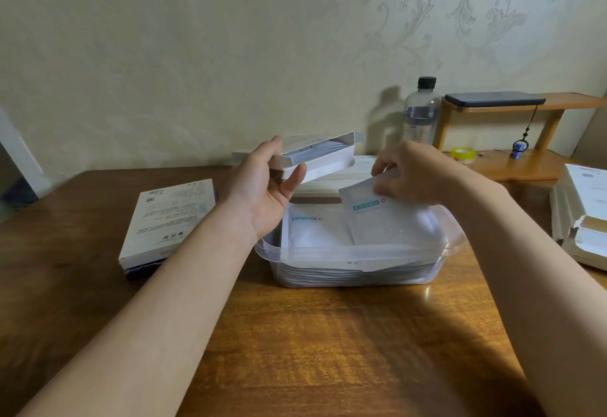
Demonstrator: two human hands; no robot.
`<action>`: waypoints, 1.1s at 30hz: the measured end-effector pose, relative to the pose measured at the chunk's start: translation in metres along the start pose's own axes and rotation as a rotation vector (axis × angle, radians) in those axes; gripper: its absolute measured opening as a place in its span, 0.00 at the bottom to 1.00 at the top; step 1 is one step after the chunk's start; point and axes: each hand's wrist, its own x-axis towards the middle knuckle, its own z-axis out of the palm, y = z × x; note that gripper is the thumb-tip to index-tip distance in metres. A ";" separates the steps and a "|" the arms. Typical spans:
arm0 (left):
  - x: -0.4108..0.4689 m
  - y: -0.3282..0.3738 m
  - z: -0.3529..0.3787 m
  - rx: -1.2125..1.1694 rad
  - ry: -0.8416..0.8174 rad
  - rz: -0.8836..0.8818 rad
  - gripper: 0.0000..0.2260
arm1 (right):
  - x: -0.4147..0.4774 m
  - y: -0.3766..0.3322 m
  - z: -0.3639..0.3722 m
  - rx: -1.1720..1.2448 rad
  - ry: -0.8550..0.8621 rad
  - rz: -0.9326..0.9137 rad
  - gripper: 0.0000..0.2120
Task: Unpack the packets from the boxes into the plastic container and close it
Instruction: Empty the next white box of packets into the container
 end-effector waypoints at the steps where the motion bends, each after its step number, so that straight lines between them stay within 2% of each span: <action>1: 0.001 0.000 -0.001 -0.002 0.000 -0.001 0.07 | 0.000 -0.001 0.001 -0.038 -0.022 -0.002 0.12; 6: 0.004 0.000 -0.002 0.008 -0.012 -0.013 0.05 | -0.006 -0.012 -0.003 -0.224 -0.067 -0.061 0.16; 9: 0.005 0.000 -0.002 0.009 -0.028 -0.020 0.05 | -0.013 -0.026 -0.011 -0.245 -0.120 -0.068 0.18; 14: 0.007 -0.001 -0.004 0.015 -0.042 -0.028 0.07 | -0.021 -0.045 -0.010 -0.269 -0.493 -0.088 0.33; 17: 0.010 -0.001 -0.005 0.008 -0.035 -0.020 0.06 | -0.019 -0.048 -0.005 -0.413 -0.657 -0.092 0.35; 27: 0.012 -0.002 -0.006 -0.010 -0.017 -0.011 0.07 | -0.016 -0.044 0.002 -0.464 -0.658 -0.054 0.34; 33: 0.013 -0.001 -0.005 -0.015 -0.024 -0.012 0.06 | -0.016 -0.037 -0.008 -0.482 -0.676 -0.051 0.48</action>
